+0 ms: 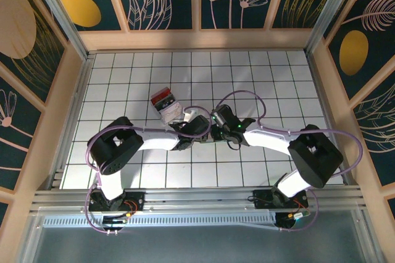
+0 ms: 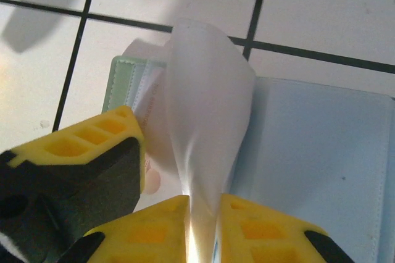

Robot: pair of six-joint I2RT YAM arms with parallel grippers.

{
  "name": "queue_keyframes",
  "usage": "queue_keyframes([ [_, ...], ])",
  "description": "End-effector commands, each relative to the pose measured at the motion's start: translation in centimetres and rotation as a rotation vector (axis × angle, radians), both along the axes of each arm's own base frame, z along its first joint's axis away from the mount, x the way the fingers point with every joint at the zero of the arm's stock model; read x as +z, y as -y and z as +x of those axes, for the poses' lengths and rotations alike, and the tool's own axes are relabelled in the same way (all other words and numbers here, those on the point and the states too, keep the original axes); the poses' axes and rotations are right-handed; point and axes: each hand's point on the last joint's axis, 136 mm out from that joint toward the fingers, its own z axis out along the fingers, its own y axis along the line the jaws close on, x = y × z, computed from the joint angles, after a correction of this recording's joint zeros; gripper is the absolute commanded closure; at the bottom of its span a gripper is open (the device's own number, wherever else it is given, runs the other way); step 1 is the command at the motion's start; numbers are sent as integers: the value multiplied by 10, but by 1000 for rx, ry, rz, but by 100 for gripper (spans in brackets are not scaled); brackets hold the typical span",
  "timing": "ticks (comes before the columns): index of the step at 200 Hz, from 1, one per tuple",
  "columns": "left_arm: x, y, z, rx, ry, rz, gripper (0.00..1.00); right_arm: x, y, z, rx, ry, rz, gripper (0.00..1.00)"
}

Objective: Take the credit cards out of the card holder

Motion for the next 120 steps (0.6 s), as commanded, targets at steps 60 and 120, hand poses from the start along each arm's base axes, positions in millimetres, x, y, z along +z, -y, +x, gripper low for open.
queue_keyframes([
  [60, -27, -24, -16, 4, -77, 142, 1, 6, 43, 13, -200, 44, -21, 70],
  [120, -5, -15, -7, -13, -28, 127, 1, -4, 55, 13, -242, 15, 15, 70],
])
